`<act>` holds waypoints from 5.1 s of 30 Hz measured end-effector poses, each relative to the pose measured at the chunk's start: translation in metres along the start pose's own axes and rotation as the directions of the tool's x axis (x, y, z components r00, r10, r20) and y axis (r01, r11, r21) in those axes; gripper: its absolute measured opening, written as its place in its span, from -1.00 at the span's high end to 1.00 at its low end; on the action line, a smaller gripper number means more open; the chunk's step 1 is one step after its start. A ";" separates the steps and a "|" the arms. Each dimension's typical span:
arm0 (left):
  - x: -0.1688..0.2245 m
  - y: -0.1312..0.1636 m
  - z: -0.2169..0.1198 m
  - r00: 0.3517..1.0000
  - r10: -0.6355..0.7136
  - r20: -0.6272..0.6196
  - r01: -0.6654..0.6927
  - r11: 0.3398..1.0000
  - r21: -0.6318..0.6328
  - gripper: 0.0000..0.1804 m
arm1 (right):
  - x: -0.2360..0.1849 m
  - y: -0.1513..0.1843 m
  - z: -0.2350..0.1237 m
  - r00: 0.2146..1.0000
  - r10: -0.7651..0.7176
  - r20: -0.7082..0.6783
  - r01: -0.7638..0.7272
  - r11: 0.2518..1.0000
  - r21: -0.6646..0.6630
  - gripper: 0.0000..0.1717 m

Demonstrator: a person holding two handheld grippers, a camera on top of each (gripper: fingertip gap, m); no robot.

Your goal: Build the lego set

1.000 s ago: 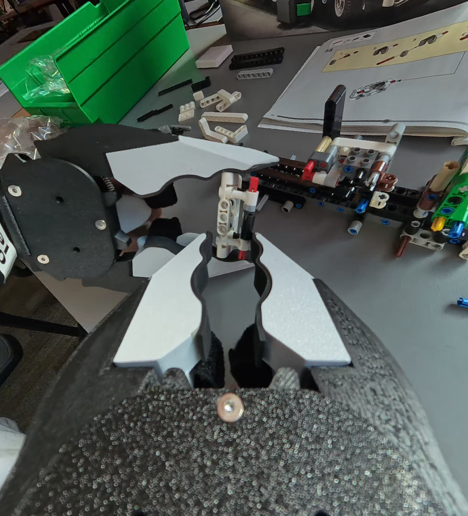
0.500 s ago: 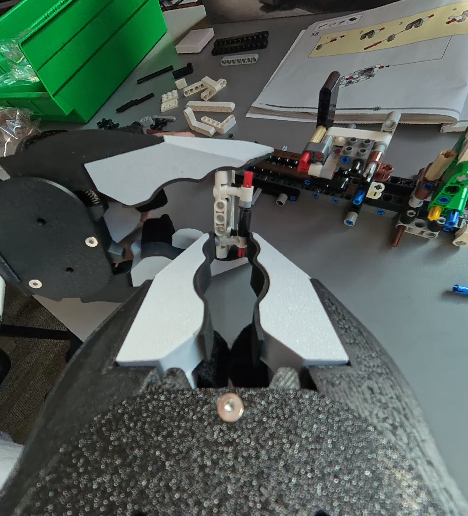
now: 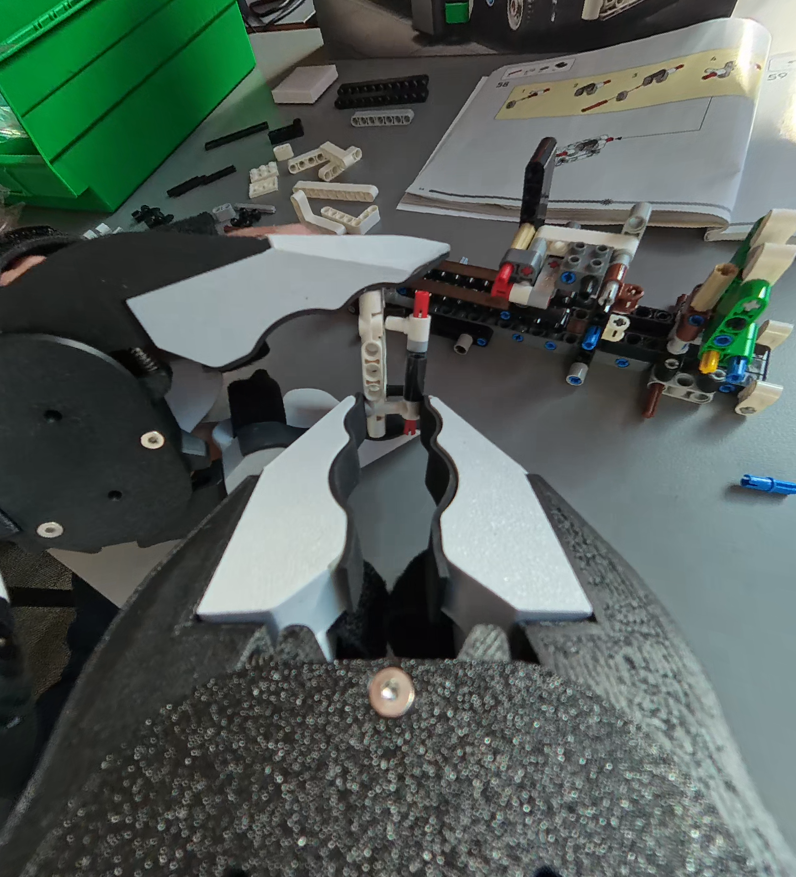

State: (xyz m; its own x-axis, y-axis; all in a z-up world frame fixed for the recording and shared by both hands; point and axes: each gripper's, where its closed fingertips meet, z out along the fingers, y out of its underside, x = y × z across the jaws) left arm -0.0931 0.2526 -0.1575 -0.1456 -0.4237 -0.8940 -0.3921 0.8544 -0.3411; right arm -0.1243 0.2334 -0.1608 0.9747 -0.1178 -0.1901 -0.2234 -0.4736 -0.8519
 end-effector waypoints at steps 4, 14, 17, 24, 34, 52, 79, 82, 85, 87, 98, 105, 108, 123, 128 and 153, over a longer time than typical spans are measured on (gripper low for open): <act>-0.003 -0.002 0.000 0.999 0.026 0.027 -0.026 0.999 0.019 0.29 | 0.000 -0.002 0.000 0.999 0.026 0.038 -0.026 1.000 0.005 0.75; -0.006 -0.006 -0.003 0.999 0.015 0.038 -0.016 0.999 0.031 0.29 | -0.001 -0.006 -0.004 1.000 -0.008 0.004 0.008 0.999 0.050 0.76; -0.003 -0.005 -0.002 1.000 0.000 0.020 0.000 1.000 0.029 0.29 | 0.000 -0.003 -0.003 1.000 -0.002 -0.010 0.002 0.999 0.040 0.76; -0.003 -0.006 -0.002 0.999 -0.042 0.005 0.042 0.999 0.021 0.29 | 0.000 -0.004 -0.003 0.998 -0.037 -0.047 0.039 0.998 0.048 0.77; -0.016 -0.016 -0.011 0.998 -0.028 0.065 0.020 0.992 0.128 0.29 | -0.008 -0.015 -0.012 0.994 0.042 0.101 -0.054 0.992 0.116 0.75; -0.018 -0.029 -0.026 0.978 -0.185 -0.096 0.206 0.927 0.312 0.29 | -0.017 -0.024 -0.036 0.920 0.079 0.384 -0.153 0.974 0.167 0.91; -0.014 -0.041 -0.036 0.827 -0.349 -0.440 0.522 0.769 0.370 0.29 | -0.028 -0.027 -0.043 0.662 0.335 0.670 -0.383 0.920 -0.081 0.94; -0.015 -0.040 -0.035 0.832 -0.347 -0.432 0.514 0.775 0.368 0.29 | -0.028 -0.027 -0.041 0.667 0.335 0.666 -0.381 0.921 -0.081 0.94; -0.015 -0.040 -0.036 0.842 -0.340 -0.420 0.502 0.778 0.376 0.29 | -0.026 -0.030 -0.043 0.650 0.347 0.676 -0.406 0.911 -0.078 0.94; -0.013 -0.042 -0.037 0.852 -0.323 -0.412 0.484 0.784 0.388 0.29 | -0.025 -0.031 -0.045 0.635 0.359 0.685 -0.419 0.904 -0.085 0.94; -0.015 -0.041 -0.035 0.835 -0.348 -0.427 0.513 0.772 0.374 0.29 | -0.028 -0.027 -0.044 0.658 0.335 0.675 -0.382 0.920 -0.084 0.94; -0.012 -0.039 -0.033 0.839 -0.340 -0.425 0.500 0.788 0.358 0.29 | -0.026 -0.030 -0.046 0.648 0.336 0.684 -0.400 0.914 -0.070 0.94; -0.012 -0.040 -0.034 0.835 -0.344 -0.430 0.508 0.783 0.360 0.29 | -0.028 -0.028 -0.046 0.652 0.331 0.682 -0.388 0.919 -0.076 0.94; -0.005 -0.036 -0.030 0.841 -0.332 -0.428 0.485 0.812 0.324 0.29 | -0.026 -0.019 -0.040 0.653 0.389 0.650 -0.391 0.908 -0.151 0.94; 0.002 -0.034 -0.028 0.828 -0.330 -0.454 0.487 0.825 0.288 0.29 | -0.028 -0.013 -0.037 0.683 0.369 0.630 -0.352 0.922 -0.160 0.94; 0.001 -0.040 -0.038 0.837 -0.282 -0.470 0.471 0.808 0.354 0.29 | -0.012 -0.041 -0.050 0.510 0.400 0.761 -0.452 0.878 -0.159 0.76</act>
State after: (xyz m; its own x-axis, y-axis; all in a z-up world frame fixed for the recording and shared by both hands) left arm -0.1119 0.2061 -0.1340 -0.4381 -0.7365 -0.5154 -0.0642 0.5975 -0.7993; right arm -0.1273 0.2107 -0.0988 0.4157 0.4147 -0.8095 -0.6385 -0.5008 -0.5844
